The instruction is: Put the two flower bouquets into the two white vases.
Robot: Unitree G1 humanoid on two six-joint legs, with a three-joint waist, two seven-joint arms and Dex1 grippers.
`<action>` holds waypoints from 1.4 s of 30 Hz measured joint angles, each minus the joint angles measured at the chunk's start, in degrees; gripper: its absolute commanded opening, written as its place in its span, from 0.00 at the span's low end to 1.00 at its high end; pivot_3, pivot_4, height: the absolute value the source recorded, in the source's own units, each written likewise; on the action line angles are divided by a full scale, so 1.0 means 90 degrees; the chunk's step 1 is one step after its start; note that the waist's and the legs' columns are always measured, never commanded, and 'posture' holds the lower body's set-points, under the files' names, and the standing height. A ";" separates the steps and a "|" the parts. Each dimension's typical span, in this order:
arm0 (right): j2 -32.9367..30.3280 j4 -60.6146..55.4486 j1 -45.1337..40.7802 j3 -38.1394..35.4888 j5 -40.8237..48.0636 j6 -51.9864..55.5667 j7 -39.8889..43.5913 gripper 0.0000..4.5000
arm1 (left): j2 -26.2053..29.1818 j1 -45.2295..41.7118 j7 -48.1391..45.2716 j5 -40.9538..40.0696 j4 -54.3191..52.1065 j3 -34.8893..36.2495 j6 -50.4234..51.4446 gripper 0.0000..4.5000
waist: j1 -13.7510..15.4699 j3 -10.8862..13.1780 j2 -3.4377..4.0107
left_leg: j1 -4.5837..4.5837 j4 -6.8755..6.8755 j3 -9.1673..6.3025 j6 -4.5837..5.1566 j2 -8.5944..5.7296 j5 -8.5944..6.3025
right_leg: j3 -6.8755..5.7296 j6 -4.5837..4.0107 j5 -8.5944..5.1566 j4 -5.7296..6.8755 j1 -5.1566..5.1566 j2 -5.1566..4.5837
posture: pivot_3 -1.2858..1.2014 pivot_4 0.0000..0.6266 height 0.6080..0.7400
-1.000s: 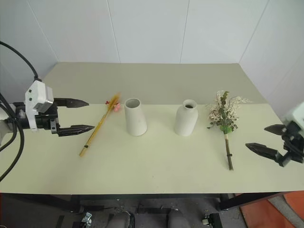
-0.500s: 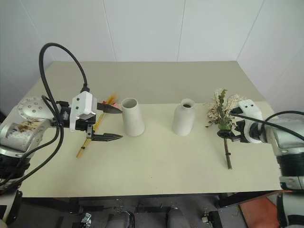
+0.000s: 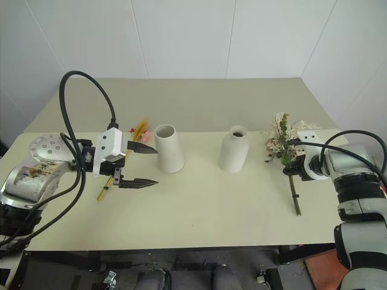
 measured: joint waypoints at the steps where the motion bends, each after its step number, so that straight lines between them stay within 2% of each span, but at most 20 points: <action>1: 0.0002 0.0044 -0.0007 0.0005 -0.0035 0.0000 0.0014 0.04 | 0.0005 0.0027 0.0017 0.0010 -0.0001 0.0019 0.0000 1.00 | 0.0003 0.0000 0.0000 | -0.0001 0.0000 0.0000 0.0000 0.0000 0.0000 | 0.0000 0.0000 0.0000 -0.0001 0.0000 0.0000 | 0.52 0.24 1.00; 7: 0.0126 0.0250 -0.0204 -0.0027 -0.0158 -0.0003 -0.0119 0.04 | 0.0003 0.0071 0.0122 0.0128 0.0012 0.0028 -0.0033 1.00 | -0.0004 0.0000 0.0000 | 0.0001 0.0000 0.0000 0.0000 0.0000 0.0000 | 0.0000 0.0000 0.0000 0.0001 0.0000 0.0000 | 0.52 0.24 1.00; 9: 0.0303 0.0266 -0.0262 -0.0280 -0.0211 -0.0150 -0.0504 0.04 | 0.0000 0.0070 0.0134 0.0195 0.0017 0.0028 -0.0073 1.00 | -0.0015 0.0000 0.0000 | 0.0001 0.0000 0.0000 0.0000 0.0000 0.0000 | 0.0000 -0.0001 0.0000 0.0001 -0.0001 0.0000 | 0.52 0.24 1.00; 11: 0.0639 0.0141 -0.0262 -0.0937 -0.0238 -0.0680 -0.1289 0.04 | 0.0001 0.0067 0.0138 0.0238 0.0062 0.0028 -0.0106 1.00 | -0.0022 0.0000 0.0001 | -0.0001 -0.0002 0.0001 0.0000 0.0000 0.0000 | 0.0002 0.0000 0.0001 0.0003 -0.0004 0.0000 | 0.52 0.24 1.00; 13: 0.1163 -0.0469 -0.0253 -0.1810 -0.0145 -0.1546 -0.2143 0.04 | 0.0001 0.0050 0.0138 0.0255 0.0173 0.0030 -0.0112 1.00 | -0.0047 0.0005 0.0008 | -0.0006 -0.0005 0.0002 0.0000 0.0000 0.0000 | 0.0006 0.0000 0.0002 0.0007 -0.0012 0.0000 | 0.52 0.24 1.00; 16: 0.1861 -0.1869 -0.0297 -0.2641 0.0101 -0.2957 -0.2932 0.04 | 0.0000 -0.0056 0.0126 0.0258 0.0281 0.0030 -0.0128 1.00 | -0.0046 0.0007 0.0012 | -0.0015 -0.0012 -0.0014 0.0000 0.0003 0.0000 | -0.0009 0.0001 0.0001 0.0007 -0.0018 0.0003 | 0.52 0.24 1.00; 21: 0.2831 -0.3290 -0.0255 -0.3282 0.1156 -0.3769 -0.2848 0.04 | 0.0149 -0.0084 0.0121 0.0339 0.0514 0.0067 -0.0175 1.00 | 0.0019 0.0007 0.0013 | -0.0013 -0.0005 -0.0022 0.0000 0.0002 0.0000 | -0.0020 -0.0001 0.0003 0.0006 -0.0005 0.0000 | 0.52 0.24 1.00; 24: 0.3193 -0.3499 -0.0218 -0.3372 0.1491 -0.3905 -0.2943 0.04 | 0.0251 -0.0079 0.0141 0.0358 0.0547 0.0177 -0.0207 1.00 | 0.0040 0.0007 0.0013 | -0.0013 -0.0004 -0.0022 0.0000 0.0000 0.0000 | -0.0021 -0.0002 0.0004 0.0007 -0.0004 -0.0002 | 0.52 0.24 1.00; 32: 0.3274 -0.4121 0.0262 -0.3403 0.1835 -0.3742 -0.3213 0.04 | 0.0512 0.0348 0.0289 0.0346 0.0359 0.0562 -0.0082 1.00 | 0.0007 0.0007 0.0015 | -0.0010 -0.0008 -0.0021 0.0000 0.0003 0.0000 | -0.0020 -0.0003 0.0003 0.0010 -0.0008 0.0000 | 0.52 0.24 1.00; 42: 0.3526 -0.4974 0.0789 -0.3156 0.2308 -0.3300 -0.3489 0.04 | 0.0539 0.0416 0.0372 0.0331 0.0220 0.0605 0.0017 1.00 | 0.0006 0.0007 0.0015 | -0.0008 -0.0008 -0.0021 0.0000 0.0003 0.0000 | -0.0020 -0.0004 0.0003 0.0010 -0.0007 0.0002 | 0.52 0.24 1.00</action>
